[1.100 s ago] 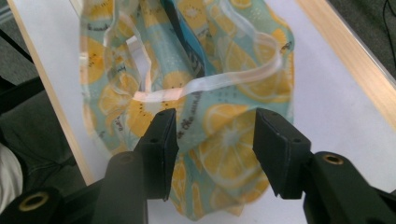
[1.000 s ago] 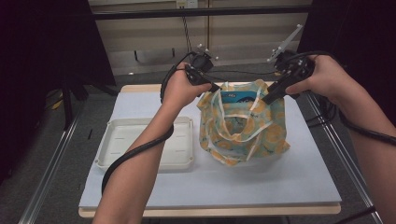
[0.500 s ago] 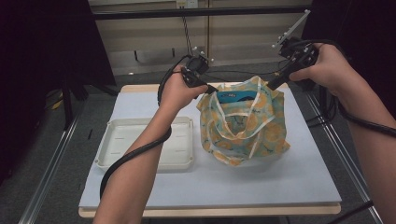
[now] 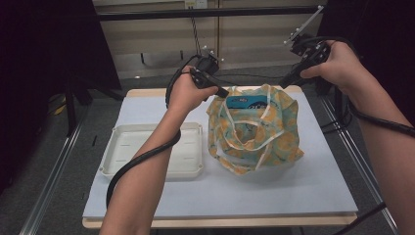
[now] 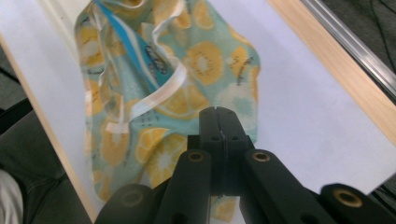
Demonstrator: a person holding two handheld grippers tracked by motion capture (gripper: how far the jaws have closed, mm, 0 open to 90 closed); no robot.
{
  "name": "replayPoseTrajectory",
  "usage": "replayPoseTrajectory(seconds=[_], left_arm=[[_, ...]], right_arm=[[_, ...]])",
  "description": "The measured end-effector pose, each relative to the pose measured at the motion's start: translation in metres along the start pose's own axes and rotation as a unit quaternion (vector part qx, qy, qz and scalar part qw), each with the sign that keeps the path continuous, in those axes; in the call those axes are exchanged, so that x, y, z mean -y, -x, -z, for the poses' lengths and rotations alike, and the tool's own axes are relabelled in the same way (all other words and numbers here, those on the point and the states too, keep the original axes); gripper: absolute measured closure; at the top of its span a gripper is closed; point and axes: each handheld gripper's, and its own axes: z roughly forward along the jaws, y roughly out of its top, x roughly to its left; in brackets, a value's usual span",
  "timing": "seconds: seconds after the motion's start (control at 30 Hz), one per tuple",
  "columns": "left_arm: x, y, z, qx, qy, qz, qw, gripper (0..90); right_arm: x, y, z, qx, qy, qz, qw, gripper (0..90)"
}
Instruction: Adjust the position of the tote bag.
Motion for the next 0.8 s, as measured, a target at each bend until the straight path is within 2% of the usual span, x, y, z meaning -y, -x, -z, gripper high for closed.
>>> replayPoseTrajectory(seconds=[0.07, 0.13, 0.27, 0.4, 0.53, 0.6, 0.7, 0.8], left_arm=[[0.000, 0.000, 0.001, 0.001, 0.000, 0.000, 1.0000, 90.0], [0.001, 0.000, 0.004, 0.001, 0.003, 0.000, 1.0000, 90.0], [0.001, 0.002, 0.010, 0.000, 0.010, 0.001, 0.9999, 90.0], [0.001, 0.004, 0.016, -0.001, 0.011, -0.002, 0.9999, 90.0], [0.002, 0.006, 0.020, -0.002, 0.012, -0.006, 0.9999, 90.0], [0.002, 0.008, 0.023, 0.001, 0.015, -0.006, 0.9999, 90.0], [0.001, 0.010, 0.028, 0.004, 0.016, -0.010, 0.9998, 90.0], [0.000, 0.009, 0.035, 0.003, 0.021, -0.011, 0.9997, 90.0]], right_arm=[[0.001, -0.004, -0.001, -0.009, 0.007, 0.011, 0.9999, 90.0], [0.001, -0.009, -0.001, -0.010, 0.008, 0.024, 0.9996, 86.2], [0.001, -0.016, 0.006, -0.010, 0.009, 0.030, 0.9995, 76.6], [0.002, -0.025, 0.008, -0.016, 0.013, 0.047, 0.9987, 65.1], [0.006, -0.029, -0.014, -0.011, -0.022, 0.060, 0.9979, 65.6], [0.007, -0.029, -0.020, -0.018, -0.025, 0.056, 0.9980, 74.5], [0.006, -0.027, -0.024, -0.018, -0.025, 0.055, 0.9980, 83.6], [0.003, -0.026, -0.019, -0.018, -0.026, 0.049, 0.9983, 87.1]])
